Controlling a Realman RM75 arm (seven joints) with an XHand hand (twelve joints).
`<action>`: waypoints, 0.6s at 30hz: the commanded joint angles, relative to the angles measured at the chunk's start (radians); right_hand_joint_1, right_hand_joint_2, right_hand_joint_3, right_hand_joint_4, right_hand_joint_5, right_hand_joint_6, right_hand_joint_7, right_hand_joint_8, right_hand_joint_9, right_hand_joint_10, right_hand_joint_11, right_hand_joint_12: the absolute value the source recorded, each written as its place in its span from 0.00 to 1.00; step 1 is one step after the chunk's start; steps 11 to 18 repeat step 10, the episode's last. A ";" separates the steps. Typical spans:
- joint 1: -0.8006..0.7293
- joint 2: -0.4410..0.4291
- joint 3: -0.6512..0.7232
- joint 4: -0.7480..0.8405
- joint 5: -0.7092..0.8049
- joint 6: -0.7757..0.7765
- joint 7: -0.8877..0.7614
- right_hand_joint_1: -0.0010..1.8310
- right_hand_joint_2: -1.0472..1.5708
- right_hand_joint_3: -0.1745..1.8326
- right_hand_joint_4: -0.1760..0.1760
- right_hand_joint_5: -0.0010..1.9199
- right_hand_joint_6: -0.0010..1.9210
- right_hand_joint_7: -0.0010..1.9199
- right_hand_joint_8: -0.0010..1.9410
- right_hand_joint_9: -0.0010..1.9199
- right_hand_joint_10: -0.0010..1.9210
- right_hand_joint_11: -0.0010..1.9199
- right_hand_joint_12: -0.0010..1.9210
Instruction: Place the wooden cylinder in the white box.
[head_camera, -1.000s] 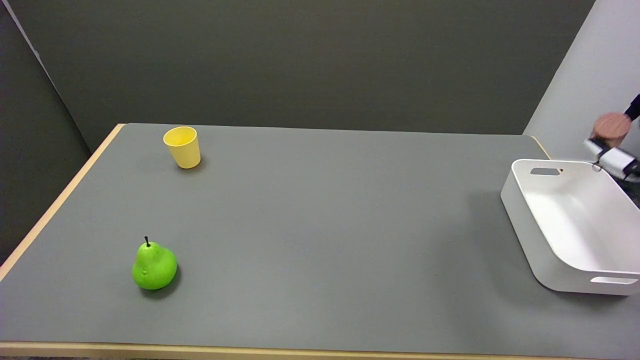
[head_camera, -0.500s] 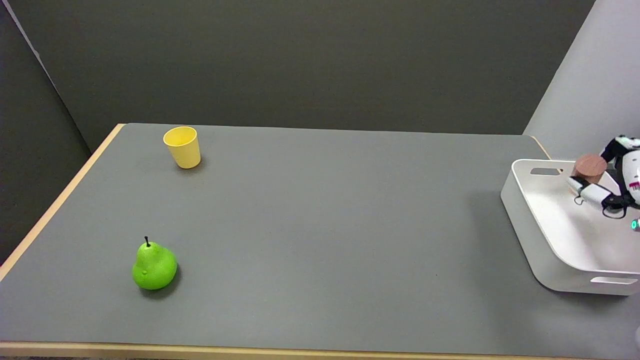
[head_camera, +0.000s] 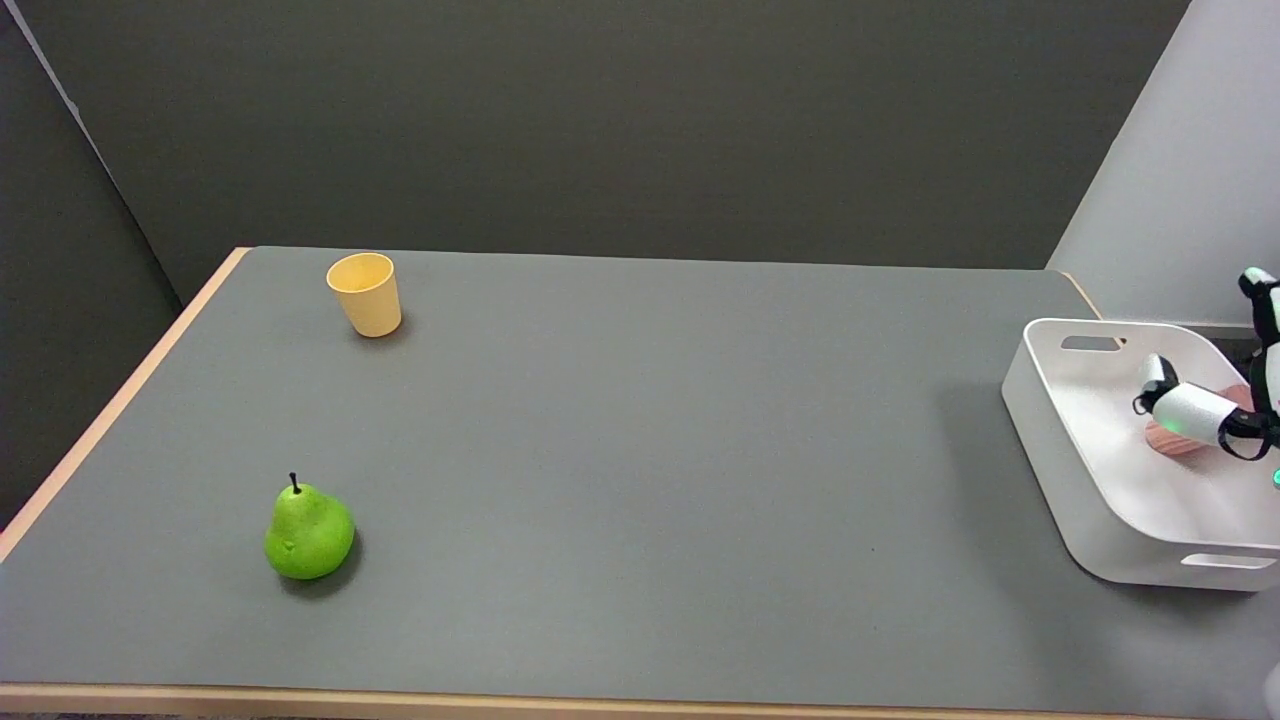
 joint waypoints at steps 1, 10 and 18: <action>0.057 0.046 -0.107 0.062 -0.084 0.126 0.302 0.22 0.64 0.56 0.62 0.02 0.14 0.00 0.00 0.00 0.12 0.00 0.52; 0.161 0.103 -0.254 0.271 -0.302 0.180 0.302 0.22 0.64 0.56 0.60 0.02 0.14 0.00 0.00 0.00 0.12 0.00 0.50; 0.161 0.103 -0.254 0.271 -0.302 0.180 0.302 0.22 0.64 0.56 0.60 0.02 0.14 0.00 0.00 0.00 0.12 0.00 0.50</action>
